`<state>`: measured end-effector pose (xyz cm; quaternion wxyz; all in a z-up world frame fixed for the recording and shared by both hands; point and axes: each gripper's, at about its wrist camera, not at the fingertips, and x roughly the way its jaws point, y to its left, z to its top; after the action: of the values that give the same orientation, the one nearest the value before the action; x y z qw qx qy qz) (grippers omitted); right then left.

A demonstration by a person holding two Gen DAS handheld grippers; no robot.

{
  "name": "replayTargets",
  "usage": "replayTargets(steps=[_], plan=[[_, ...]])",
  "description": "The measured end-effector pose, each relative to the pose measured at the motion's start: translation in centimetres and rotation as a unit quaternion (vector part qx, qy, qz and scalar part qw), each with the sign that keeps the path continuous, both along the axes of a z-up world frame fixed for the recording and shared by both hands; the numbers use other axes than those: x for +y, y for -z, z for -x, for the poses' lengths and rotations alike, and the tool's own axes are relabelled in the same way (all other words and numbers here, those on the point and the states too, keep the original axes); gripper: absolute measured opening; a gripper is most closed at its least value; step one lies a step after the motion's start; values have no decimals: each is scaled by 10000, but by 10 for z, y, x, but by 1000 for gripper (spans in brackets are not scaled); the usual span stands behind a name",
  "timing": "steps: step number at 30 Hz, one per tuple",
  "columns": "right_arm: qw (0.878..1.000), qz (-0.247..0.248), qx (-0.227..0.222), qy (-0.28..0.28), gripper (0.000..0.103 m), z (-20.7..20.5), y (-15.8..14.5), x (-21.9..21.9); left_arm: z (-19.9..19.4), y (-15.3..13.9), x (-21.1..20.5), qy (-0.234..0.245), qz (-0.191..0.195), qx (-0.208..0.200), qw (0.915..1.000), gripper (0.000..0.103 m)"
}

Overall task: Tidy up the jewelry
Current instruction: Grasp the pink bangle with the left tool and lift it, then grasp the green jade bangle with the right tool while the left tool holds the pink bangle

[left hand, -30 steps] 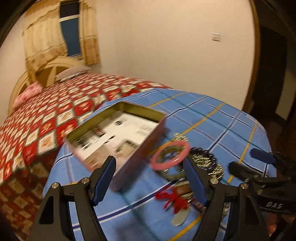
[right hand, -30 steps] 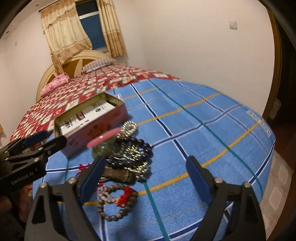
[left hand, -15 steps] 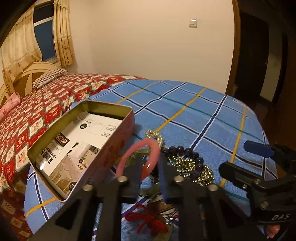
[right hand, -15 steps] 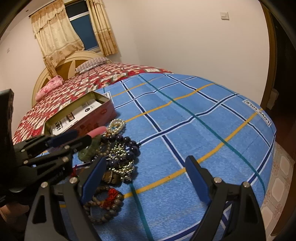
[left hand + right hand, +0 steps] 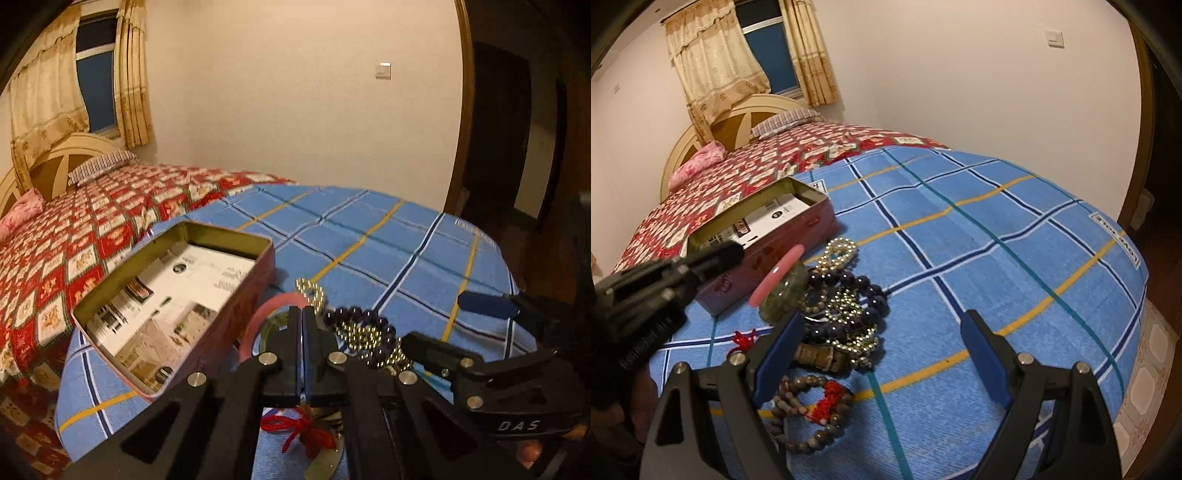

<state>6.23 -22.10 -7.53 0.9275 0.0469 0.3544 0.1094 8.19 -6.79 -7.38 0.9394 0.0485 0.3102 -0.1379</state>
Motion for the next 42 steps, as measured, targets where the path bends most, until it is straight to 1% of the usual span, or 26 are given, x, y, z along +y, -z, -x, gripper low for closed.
replayTargets(steps=[2, 3, 4, 6, 8, 12, 14, 15, 16, 17, 18, 19, 21, 23, 25, 27, 31, 35, 37, 39, 40, 42], plan=[[10000, 11, 20, -9, 89, -1, 1, 2, -2, 3, 1, 63, 87, 98, 9999, 5], [10000, 20, 31, -14, 89, -1, 2, 2, -4, 4, 1, 32, 68, 127, 9999, 17], [10000, 26, 45, -7, 89, -1, 2, 2, -5, 5, 1, 56, 75, 166, 9998, 42], [10000, 0, 80, -2, 89, -1, 3, 2, -5, 7, 3, 69, 132, 155, 9998, 51], [9999, -47, 106, 31, 89, -1, 4, 0, -6, 9, 3, 126, 155, 194, 9996, 51], [9998, -86, 146, 39, 89, -2, 6, -1, -10, 14, -3, 155, -131, 189, 9996, 51], [9998, -89, 150, 34, 89, -2, 7, -1, -14, 20, -7, 207, -319, 219, 9990, 46], [9998, -95, 145, 42, 89, -2, 7, -1, -17, 22, -8, 247, -318, 297, 9987, 37], [9998, -108, 141, 52, 89, -2, 7, -2, -21, 24, -7, 326, -226, 429, 9983, 33], [9998, -122, 136, 64, 89, -1, 7, -2, -23, 24, -6, 354, -155, 462, 9982, 32], [9998, -133, 133, 75, 89, -1, 7, -3, -25, 24, -5, 392, -105, 475, 9980, 27], [9998, -141, 136, 84, 89, -1, 7, -3, -26, 24, -5, 431, -71, 496, 9978, 19], [9997, -147, 146, 90, 89, -1, 7, -3, -25, 23, -6, 495, -48, 455, 9977, 11], [9998, -138, 134, 87, 89, -1, 7, -3, -19, 20, -6, 538, -25, 351, 9979, 11], [9998, -134, 144, 90, 89, -1, 8, -4, -15, 15, -3, 511, 88, 296, 9982, 10], [9998, -125, 150, 90, 89, -2, 7, -4, -9, 8, 3, 500, 238, 200, 9983, 10], [9998, -71, 177, 34, 89, -4, 6, -2, 0, -9, 15, 383, 407, -13, 9984, 10], [9997, 16, 192, -177, 89, -10, 1, 9, 6, -22, 24, 218, 373, -244, 9988, 10], [9991, 76, 182, -376, 88, -18, -5, 19, 8, -27, 25, 98, 240, -387, 9989, 10], [9982, 172, 183, -537, 79, -27, -8, 32, 9, -28, 27, 17, 140, -459, 9988, 10], [9975, 175, 220, -652, 76, -32, -9, 38, 9, -28, 29, -33, 113, -484, 9988, 10], [9958, 203, 331, -833, 67, -41, -8, 50, 8, -27, 34, -106, 101, -495, 9987, 10]])
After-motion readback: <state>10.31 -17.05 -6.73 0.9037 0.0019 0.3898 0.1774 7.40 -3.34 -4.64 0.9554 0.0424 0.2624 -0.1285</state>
